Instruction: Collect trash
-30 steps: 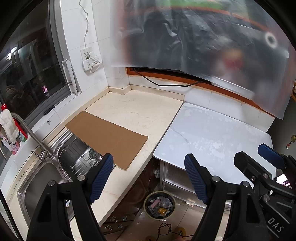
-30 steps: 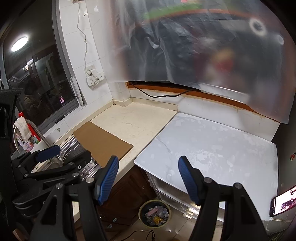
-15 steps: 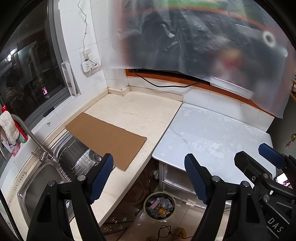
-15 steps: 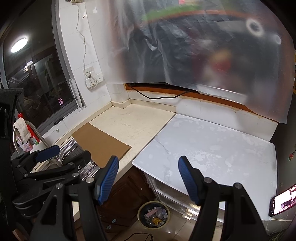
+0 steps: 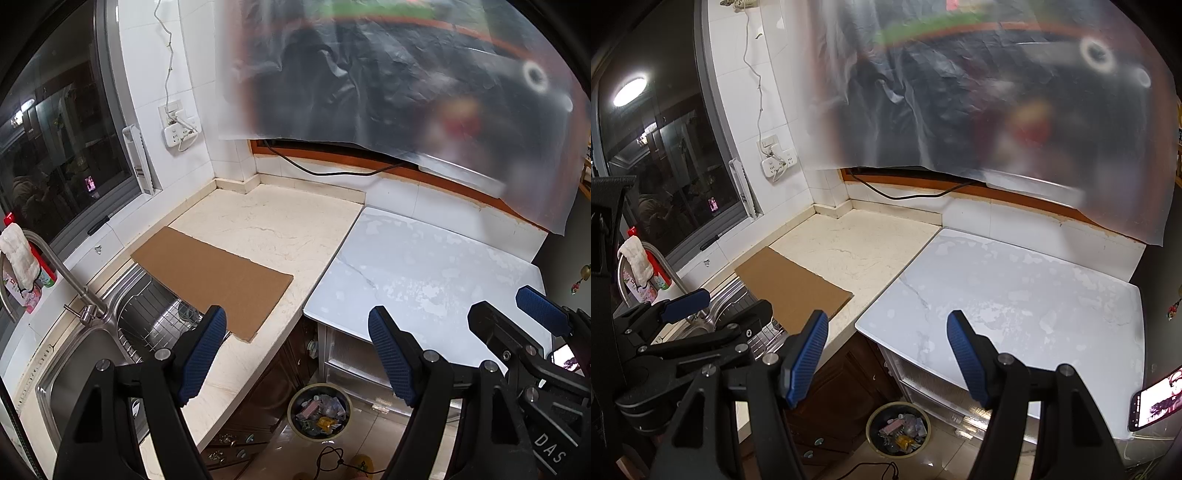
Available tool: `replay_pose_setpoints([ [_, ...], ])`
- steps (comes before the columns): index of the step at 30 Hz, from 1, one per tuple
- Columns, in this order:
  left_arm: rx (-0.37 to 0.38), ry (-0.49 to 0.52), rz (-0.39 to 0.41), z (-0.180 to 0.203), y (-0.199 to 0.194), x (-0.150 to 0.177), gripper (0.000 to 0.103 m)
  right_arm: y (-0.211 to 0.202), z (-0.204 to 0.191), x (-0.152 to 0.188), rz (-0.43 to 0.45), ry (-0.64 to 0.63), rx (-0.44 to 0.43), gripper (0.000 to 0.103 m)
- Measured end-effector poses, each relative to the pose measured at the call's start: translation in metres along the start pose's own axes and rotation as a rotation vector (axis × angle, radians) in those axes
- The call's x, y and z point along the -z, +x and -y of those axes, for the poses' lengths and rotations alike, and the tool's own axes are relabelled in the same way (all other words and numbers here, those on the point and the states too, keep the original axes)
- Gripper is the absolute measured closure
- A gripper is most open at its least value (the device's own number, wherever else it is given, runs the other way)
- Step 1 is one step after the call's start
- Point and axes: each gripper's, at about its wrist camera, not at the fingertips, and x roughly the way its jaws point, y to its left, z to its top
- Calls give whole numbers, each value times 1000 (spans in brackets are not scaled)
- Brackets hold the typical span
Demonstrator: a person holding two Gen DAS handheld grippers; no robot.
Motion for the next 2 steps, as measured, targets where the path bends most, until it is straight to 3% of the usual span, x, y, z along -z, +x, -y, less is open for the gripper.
replay_pose_setpoints([
  [2,3,5,-2,1,1,-1,25,0,0,0,1,0,2,36],
])
